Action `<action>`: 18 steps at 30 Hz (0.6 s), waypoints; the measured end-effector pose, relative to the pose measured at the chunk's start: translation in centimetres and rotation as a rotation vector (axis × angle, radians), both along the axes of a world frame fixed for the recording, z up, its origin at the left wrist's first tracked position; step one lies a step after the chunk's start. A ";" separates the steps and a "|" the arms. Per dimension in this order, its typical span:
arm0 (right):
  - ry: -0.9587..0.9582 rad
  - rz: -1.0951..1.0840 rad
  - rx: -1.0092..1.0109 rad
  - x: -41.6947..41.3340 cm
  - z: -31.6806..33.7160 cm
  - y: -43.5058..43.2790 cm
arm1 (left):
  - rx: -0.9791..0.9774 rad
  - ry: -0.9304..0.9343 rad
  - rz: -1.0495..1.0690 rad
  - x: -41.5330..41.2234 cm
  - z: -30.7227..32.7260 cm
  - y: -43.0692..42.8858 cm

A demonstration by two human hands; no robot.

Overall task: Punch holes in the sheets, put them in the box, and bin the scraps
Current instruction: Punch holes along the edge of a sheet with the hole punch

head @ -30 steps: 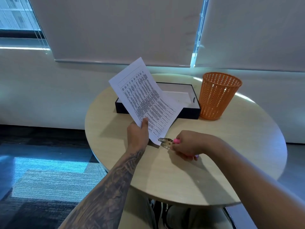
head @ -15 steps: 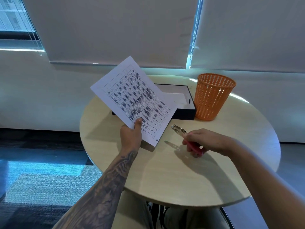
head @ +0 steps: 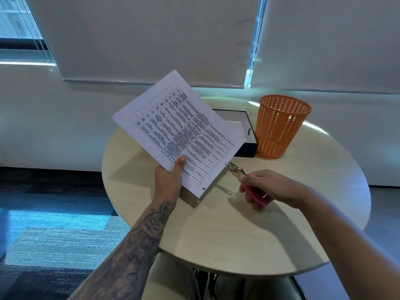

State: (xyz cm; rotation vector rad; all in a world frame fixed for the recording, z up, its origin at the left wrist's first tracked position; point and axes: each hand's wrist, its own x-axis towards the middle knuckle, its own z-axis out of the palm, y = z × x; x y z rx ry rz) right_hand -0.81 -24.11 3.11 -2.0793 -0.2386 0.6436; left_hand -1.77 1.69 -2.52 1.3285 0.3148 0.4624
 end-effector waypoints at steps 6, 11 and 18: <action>0.034 -0.019 0.001 0.0 -0.6 0.3 | 0.015 0.006 0.023 0.0 0.0 0.0; 0.030 -0.035 0.002 0.0 -0.7 0.6 | 0.021 0.008 0.012 -0.1 -0.1 0.1; 0.009 -0.039 -0.020 0.1 -0.5 1.0 | 0.019 -0.003 -0.008 -0.1 -0.1 0.0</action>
